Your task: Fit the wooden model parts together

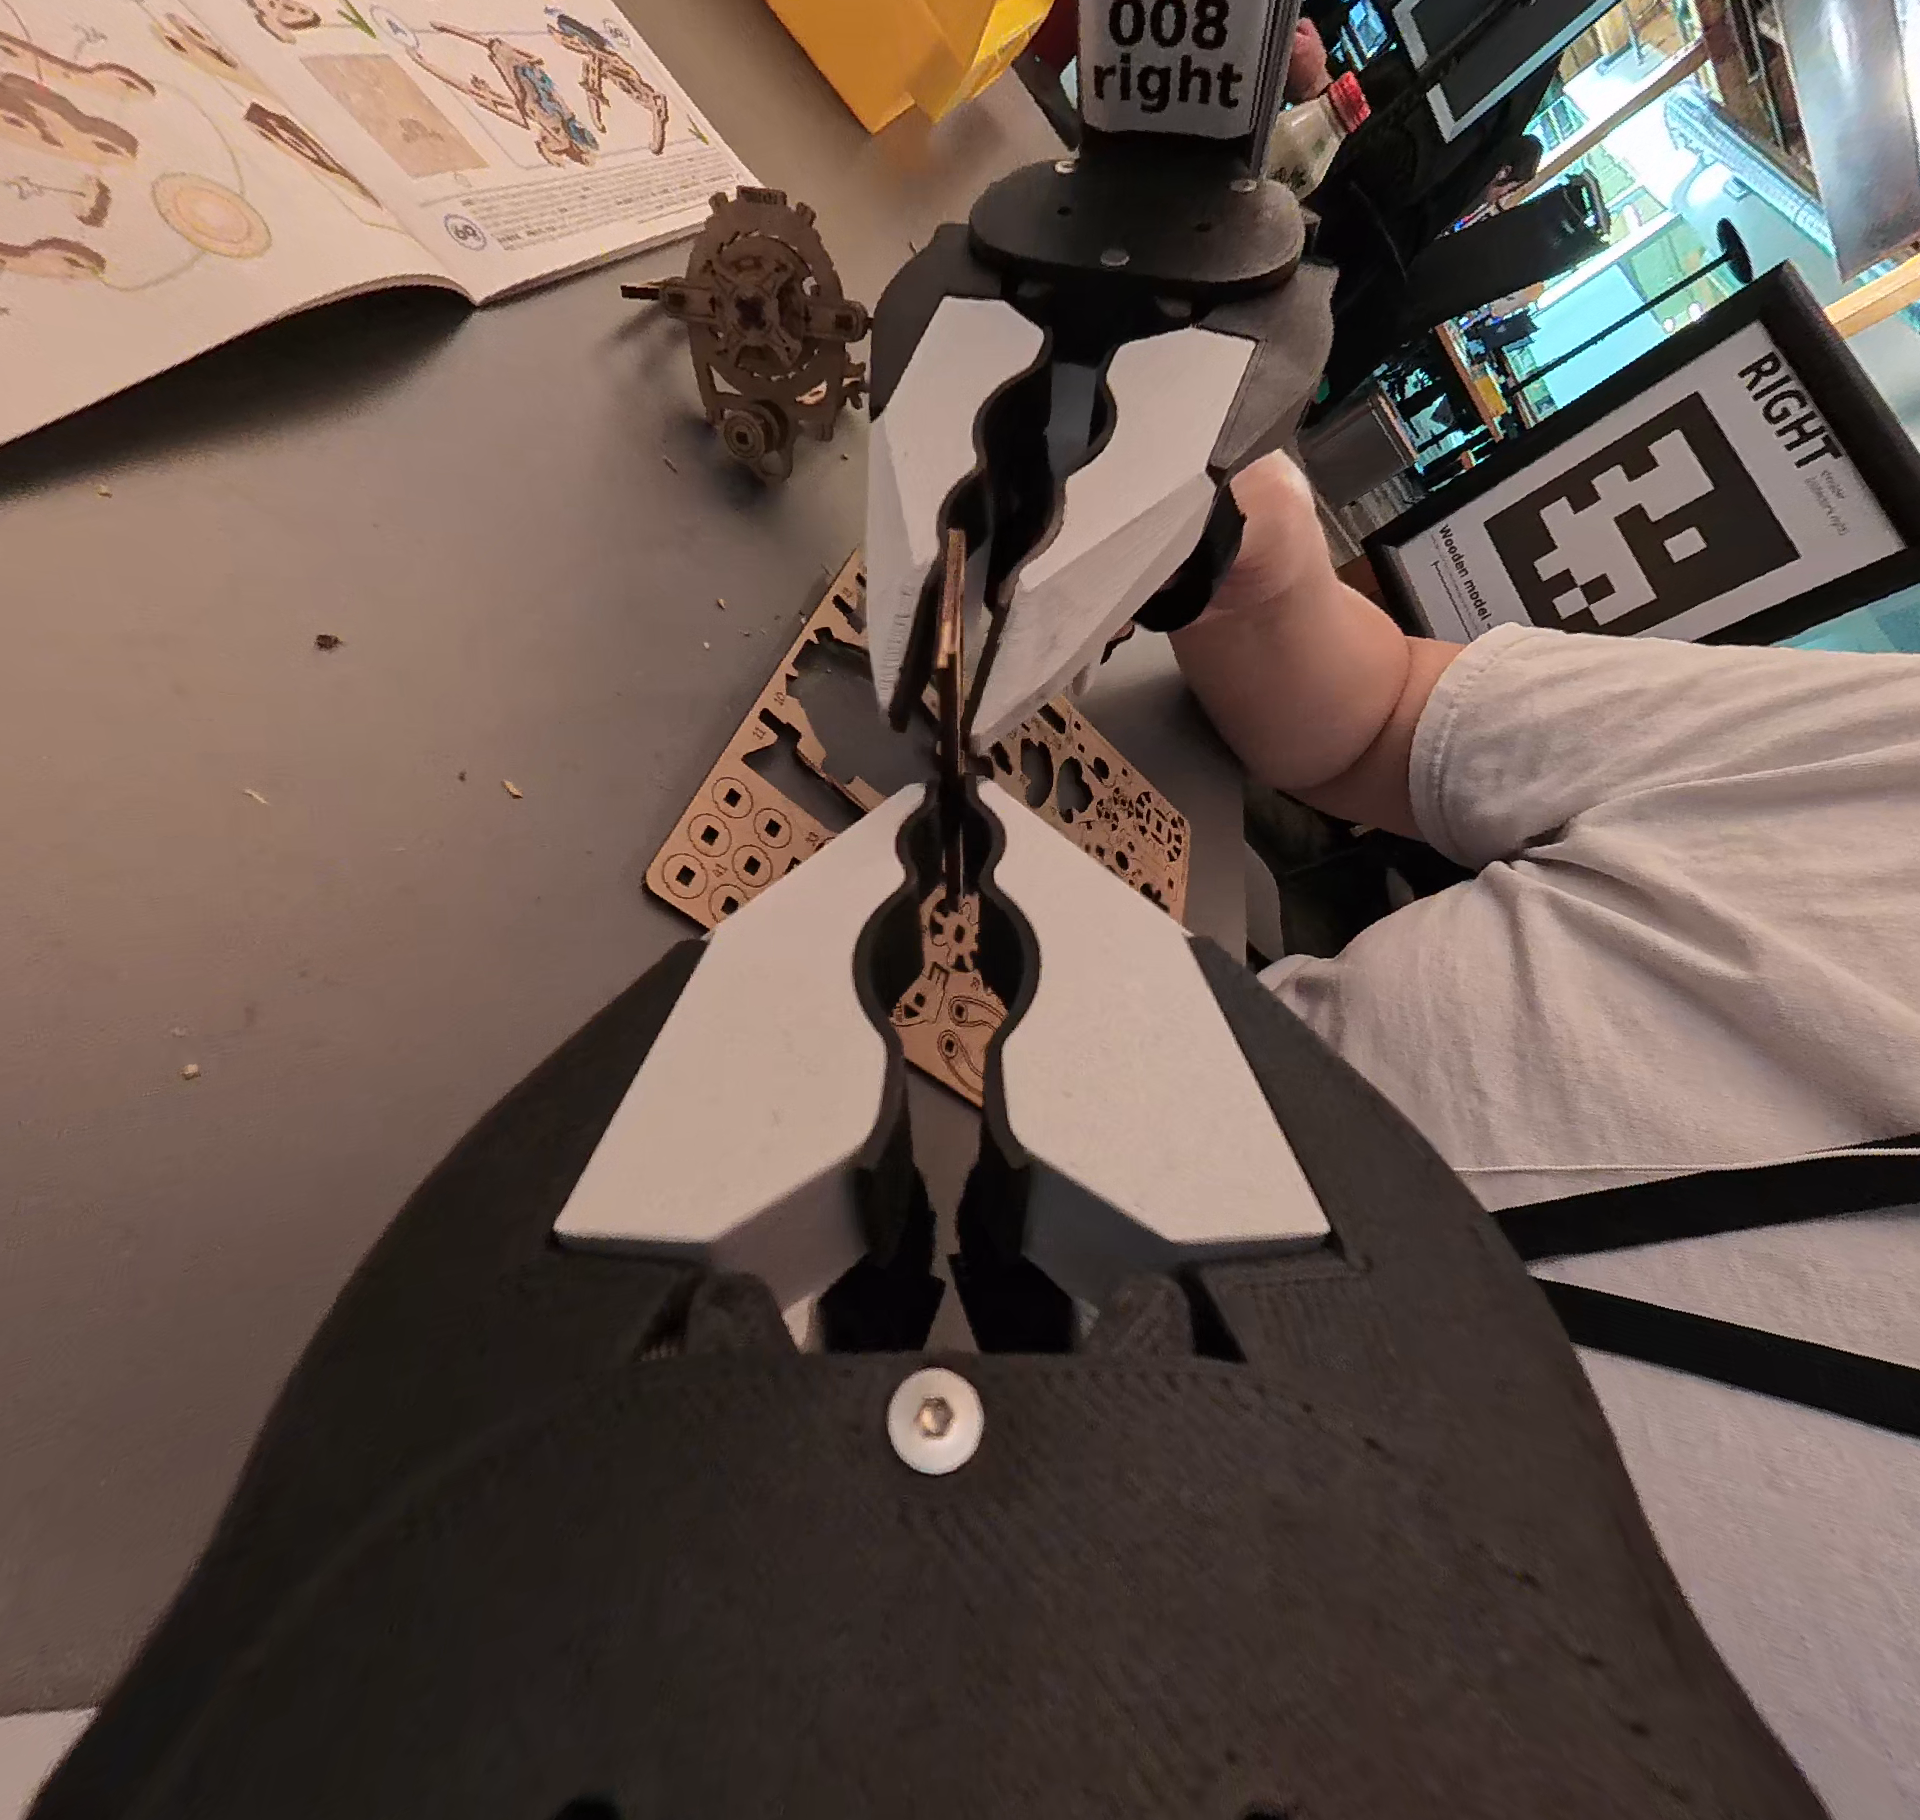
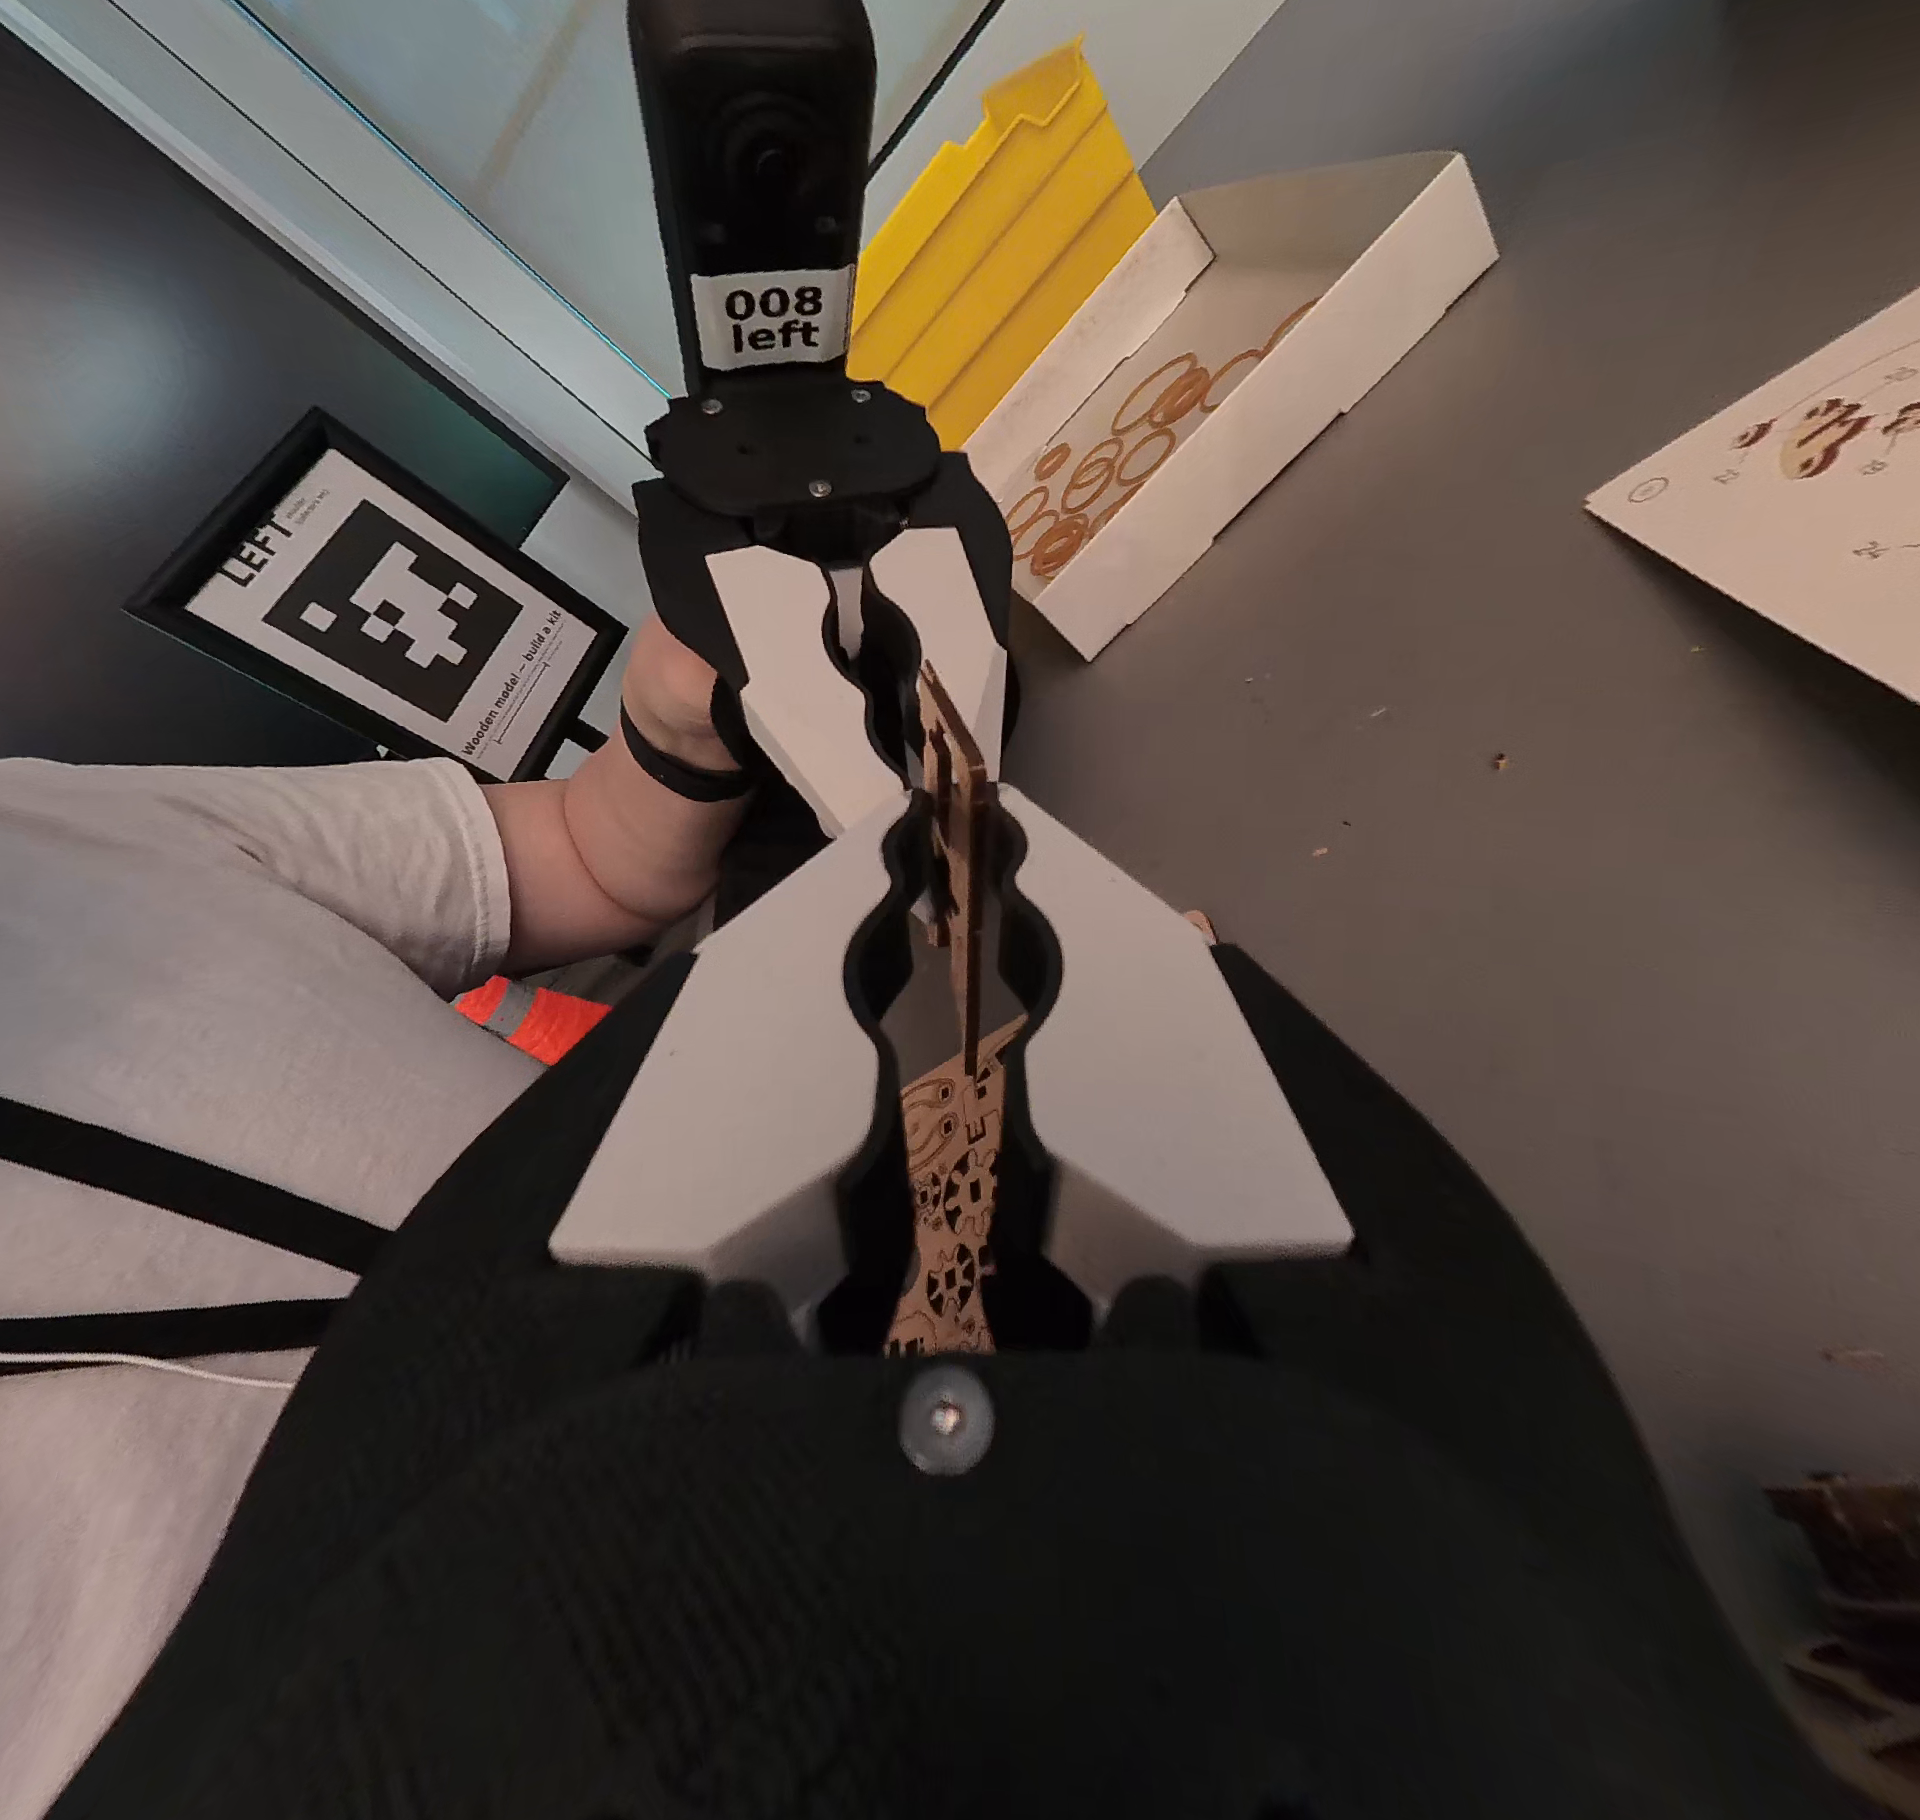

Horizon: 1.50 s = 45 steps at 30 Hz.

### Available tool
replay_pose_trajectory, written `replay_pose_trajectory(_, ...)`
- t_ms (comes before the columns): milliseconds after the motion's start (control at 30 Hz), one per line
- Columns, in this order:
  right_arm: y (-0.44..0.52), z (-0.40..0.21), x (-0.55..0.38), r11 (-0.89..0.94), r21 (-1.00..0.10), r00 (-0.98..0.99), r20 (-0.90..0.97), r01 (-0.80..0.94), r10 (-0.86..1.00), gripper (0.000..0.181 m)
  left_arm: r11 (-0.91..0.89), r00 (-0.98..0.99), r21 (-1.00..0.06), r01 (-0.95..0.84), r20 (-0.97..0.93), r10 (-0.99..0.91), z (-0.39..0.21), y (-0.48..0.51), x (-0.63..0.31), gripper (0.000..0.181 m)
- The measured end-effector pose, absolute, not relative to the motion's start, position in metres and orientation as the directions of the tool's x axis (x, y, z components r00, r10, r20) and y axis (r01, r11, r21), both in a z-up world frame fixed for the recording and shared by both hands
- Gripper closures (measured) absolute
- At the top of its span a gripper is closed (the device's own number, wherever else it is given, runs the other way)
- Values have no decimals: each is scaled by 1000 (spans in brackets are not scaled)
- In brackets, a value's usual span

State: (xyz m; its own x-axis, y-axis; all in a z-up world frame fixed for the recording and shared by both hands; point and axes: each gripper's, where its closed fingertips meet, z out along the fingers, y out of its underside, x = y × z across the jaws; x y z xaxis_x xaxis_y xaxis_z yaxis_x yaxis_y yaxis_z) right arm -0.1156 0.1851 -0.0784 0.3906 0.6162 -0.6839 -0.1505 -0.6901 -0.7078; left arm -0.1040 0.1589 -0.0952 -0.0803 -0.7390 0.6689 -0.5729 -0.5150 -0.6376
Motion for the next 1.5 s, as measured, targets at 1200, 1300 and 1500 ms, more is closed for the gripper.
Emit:
replay_pose_trajectory(1200,190,-95,-112,-674,-733,462,-633,-97,622,172,-449,-5,-661,-601,565,-825,-112,164,-102,181)
replay_pose_trajectory(1300,191,-96,-112,-669,-737,477,-624,-96,618,172,-455,3,-659,-599,566,-824,-113,165,-102,181)
replay_pose_trajectory(1500,193,-100,-111,-659,-749,521,-593,-77,613,172,-446,26,-657,-608,545,-838,-118,167,-102,180)
